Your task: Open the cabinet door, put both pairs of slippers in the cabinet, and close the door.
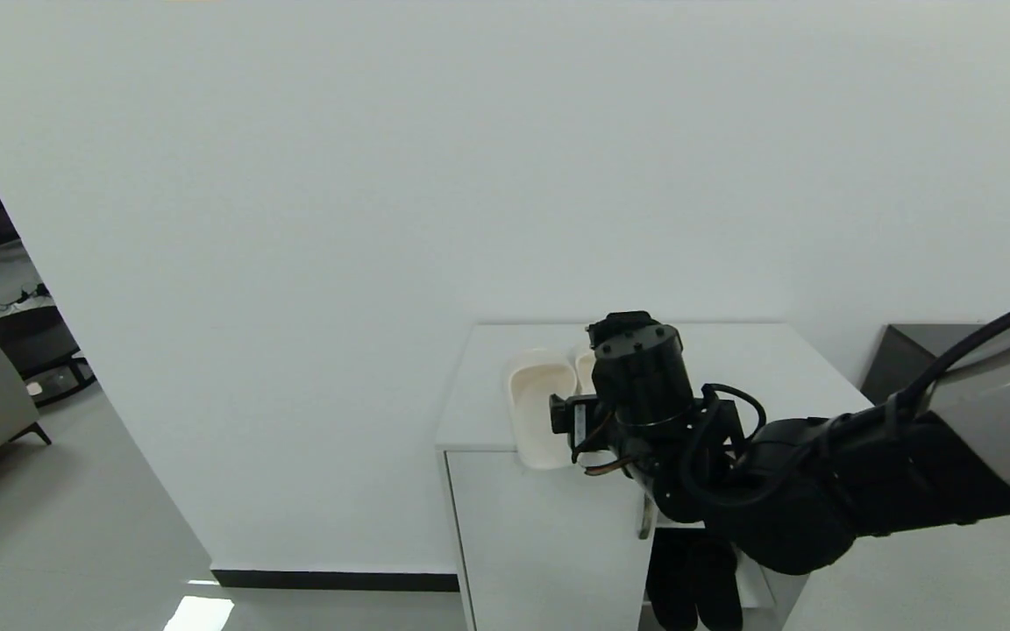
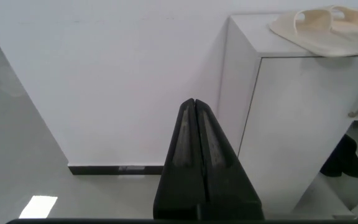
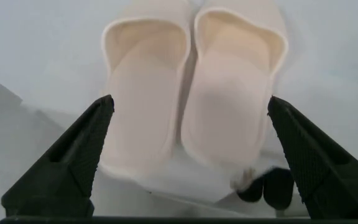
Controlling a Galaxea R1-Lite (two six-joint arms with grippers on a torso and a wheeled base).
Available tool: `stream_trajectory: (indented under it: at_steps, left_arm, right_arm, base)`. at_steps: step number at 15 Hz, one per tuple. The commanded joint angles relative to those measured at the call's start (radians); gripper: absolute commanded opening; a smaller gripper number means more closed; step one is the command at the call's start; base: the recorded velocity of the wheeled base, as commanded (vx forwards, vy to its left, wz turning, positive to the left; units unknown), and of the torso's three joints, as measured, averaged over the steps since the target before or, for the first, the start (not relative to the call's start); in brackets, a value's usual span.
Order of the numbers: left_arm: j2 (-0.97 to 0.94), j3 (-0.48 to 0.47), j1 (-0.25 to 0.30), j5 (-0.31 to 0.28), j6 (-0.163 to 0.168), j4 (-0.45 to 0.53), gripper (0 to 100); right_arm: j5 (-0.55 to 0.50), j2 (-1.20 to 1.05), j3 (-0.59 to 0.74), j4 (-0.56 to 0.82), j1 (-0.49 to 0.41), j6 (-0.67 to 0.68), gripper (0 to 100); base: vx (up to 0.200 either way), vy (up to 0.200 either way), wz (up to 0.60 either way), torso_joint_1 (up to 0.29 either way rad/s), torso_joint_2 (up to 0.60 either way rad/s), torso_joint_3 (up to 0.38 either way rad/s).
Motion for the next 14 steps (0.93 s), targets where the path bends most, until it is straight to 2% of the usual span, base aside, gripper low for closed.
stream_trajectory:
  at_steps: [1,8,14]
  left_arm:
    - [0.002,0.0,0.0,0.0,0.0,0.0,0]
    - [0.002,0.0,0.0,0.0,-0.001,0.0,0]
    - [0.002,0.0,0.0,0.0,-0.001,0.0,0]
  right_arm:
    - [0.001,0.064,-0.033,0.0,-0.005,0.0,100]
    - [0.022,0.196,-0.175,0.006,-0.057,-0.011,100]
    - [0.022,0.298,-0.313,0.006,-0.108,-0.072,100]
  base:
    - [0.0,0.0,0.0,0.0,0.0,0.0]
    - [0.0,0.0,0.0,0.0,0.0,0.0]
    - [0.0,0.0,0.0,0.0,0.0,0.0]
